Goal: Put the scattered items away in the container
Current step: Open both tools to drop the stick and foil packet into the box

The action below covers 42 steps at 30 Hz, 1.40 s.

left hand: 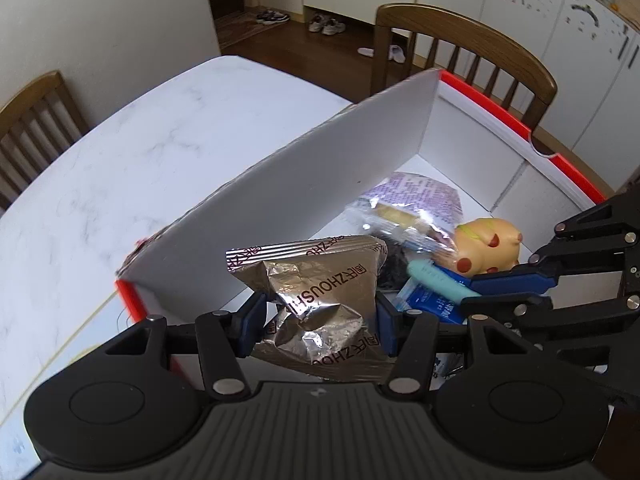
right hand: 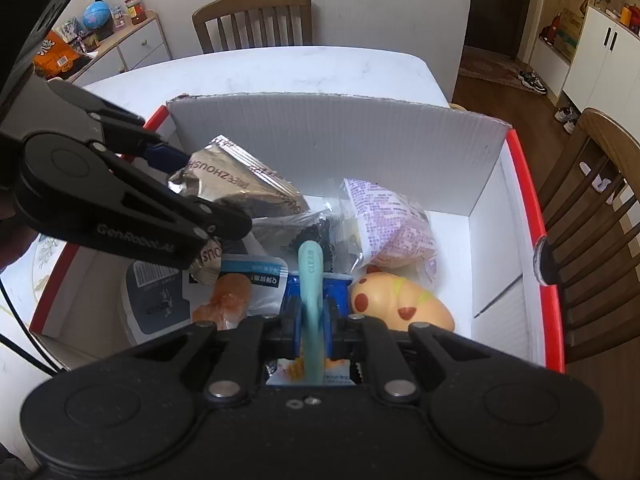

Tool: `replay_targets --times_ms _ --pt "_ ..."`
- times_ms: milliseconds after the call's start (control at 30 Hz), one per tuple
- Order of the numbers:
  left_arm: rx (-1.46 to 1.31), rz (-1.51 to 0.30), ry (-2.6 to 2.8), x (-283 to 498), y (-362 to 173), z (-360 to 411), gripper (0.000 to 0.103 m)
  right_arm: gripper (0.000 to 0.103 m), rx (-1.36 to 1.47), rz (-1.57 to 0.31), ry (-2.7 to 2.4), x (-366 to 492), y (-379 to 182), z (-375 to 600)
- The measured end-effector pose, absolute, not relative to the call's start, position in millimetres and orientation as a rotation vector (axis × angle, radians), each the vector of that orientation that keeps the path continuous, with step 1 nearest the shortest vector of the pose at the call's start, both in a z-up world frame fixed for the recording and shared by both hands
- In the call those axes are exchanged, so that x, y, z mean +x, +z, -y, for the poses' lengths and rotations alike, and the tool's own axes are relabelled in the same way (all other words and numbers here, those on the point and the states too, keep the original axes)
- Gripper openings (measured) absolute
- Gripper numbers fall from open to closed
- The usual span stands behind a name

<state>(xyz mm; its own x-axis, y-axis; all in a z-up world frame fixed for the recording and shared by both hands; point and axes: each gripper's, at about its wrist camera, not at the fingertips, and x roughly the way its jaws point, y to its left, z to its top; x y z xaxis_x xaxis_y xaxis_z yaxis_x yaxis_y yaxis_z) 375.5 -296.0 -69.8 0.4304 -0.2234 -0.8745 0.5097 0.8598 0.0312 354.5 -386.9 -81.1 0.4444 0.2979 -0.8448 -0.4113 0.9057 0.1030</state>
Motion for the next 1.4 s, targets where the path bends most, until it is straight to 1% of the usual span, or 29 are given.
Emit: replay_targets --times_ms 500,533,600,633,667,700,733,833,867,1100,1167,1400 --pt "0.295 -1.102 -0.497 391.6 -83.0 305.8 0.056 0.009 -0.135 -1.045 0.436 356.7 -87.1 391.6" --pt "0.289 -1.106 -0.499 392.4 -83.4 305.0 0.056 0.011 -0.136 -1.045 0.438 356.7 -87.1 391.6" --pt "0.275 -1.113 -0.5 393.4 -84.5 303.9 0.057 0.017 -0.132 -1.043 0.442 356.5 -87.1 392.3" --pt "0.276 -1.113 -0.499 393.1 -84.9 303.8 0.062 0.018 -0.133 -1.041 0.44 355.9 -86.6 392.3" --pt "0.281 -1.11 -0.492 392.5 -85.3 304.0 0.07 0.02 -0.134 -1.039 0.439 355.6 -86.3 392.1" --pt "0.286 -1.109 -0.486 392.4 -85.3 303.9 0.075 0.02 -0.132 -1.037 0.437 355.4 -86.3 392.7" --pt "0.286 -1.106 -0.488 392.0 -85.2 303.5 0.077 0.02 -0.131 -1.035 0.435 354.8 -85.6 392.2" --pt "0.273 -1.099 -0.491 390.6 -83.4 302.6 0.08 0.022 -0.13 -1.03 0.434 353.4 -83.3 392.8" --pt "0.263 -1.095 -0.494 390.0 -82.4 302.4 0.083 0.023 -0.13 -1.028 0.436 352.5 -82.1 393.1" --pt "0.21 -1.066 -0.498 386.5 -73.7 295.0 0.087 0.031 -0.127 -1.008 0.45 344.4 -72.6 396.9" --pt "0.193 -1.057 -0.494 384.6 -70.5 291.5 0.091 0.032 -0.122 -1.002 0.449 342.2 -70.5 398.9" --pt "0.154 -1.016 -0.496 372.7 -55.9 279.7 0.091 0.034 -0.099 -0.973 0.452 334.5 -58.8 403.5"
